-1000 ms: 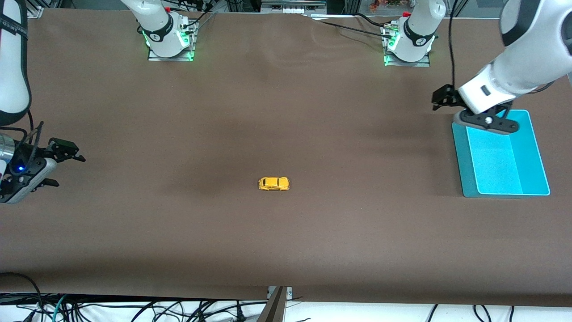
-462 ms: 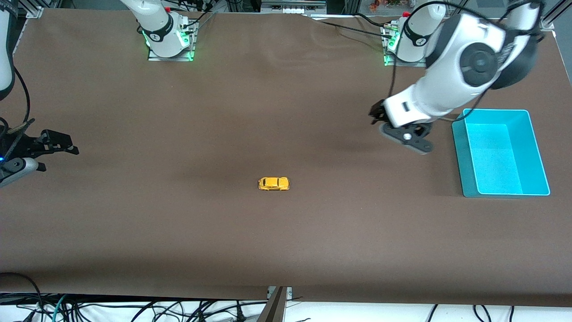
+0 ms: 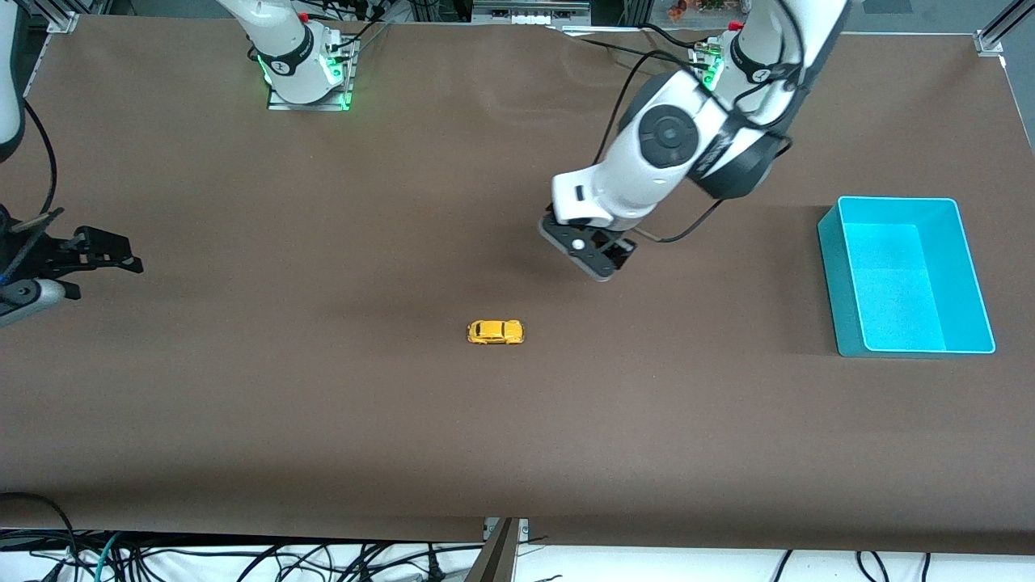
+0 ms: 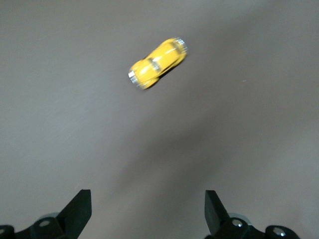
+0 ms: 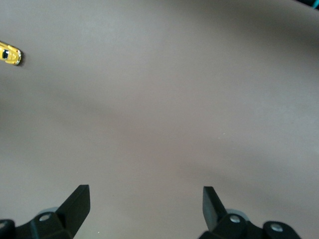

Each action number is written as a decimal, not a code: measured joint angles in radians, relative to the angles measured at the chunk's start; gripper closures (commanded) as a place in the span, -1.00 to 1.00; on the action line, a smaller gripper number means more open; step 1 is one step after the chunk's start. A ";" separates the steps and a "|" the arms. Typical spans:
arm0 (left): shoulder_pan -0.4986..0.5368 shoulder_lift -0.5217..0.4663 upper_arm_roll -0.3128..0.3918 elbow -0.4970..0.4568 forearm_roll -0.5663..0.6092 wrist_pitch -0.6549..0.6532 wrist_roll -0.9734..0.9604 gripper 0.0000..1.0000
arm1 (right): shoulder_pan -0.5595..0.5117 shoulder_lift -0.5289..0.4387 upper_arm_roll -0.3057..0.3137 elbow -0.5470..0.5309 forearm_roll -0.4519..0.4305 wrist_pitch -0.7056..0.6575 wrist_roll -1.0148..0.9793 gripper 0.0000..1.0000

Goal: Wind and store yellow beetle car
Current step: 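Move the left gripper over to the rolled yellow car, then lower and close the left gripper on the yellow car, then lift the car with the left gripper and carry it over the bin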

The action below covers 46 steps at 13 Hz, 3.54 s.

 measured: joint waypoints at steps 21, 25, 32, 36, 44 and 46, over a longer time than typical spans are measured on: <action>-0.308 0.611 0.221 0.560 0.154 0.259 0.469 -1.00 | 0.004 -0.103 0.023 -0.016 -0.118 -0.049 0.211 -1.00; -0.309 0.625 0.230 0.566 0.154 0.268 0.471 -1.00 | 0.004 -0.103 0.023 -0.020 -0.118 -0.060 0.262 -1.00; -0.326 0.656 0.252 0.573 0.154 0.313 0.473 0.43 | 0.003 -0.133 0.023 -0.044 -0.118 -0.076 0.269 -1.00; -0.326 0.656 0.255 0.577 0.155 0.314 0.508 1.00 | 0.003 -0.140 0.023 -0.060 -0.118 -0.084 0.270 -1.00; -0.251 0.444 0.267 0.458 0.067 0.061 0.512 1.00 | 0.004 -0.140 0.023 -0.063 -0.118 -0.084 0.270 -1.00; -0.170 0.313 0.248 0.328 0.058 -0.018 0.536 1.00 | 0.005 -0.140 0.023 -0.063 -0.118 -0.083 0.270 -1.00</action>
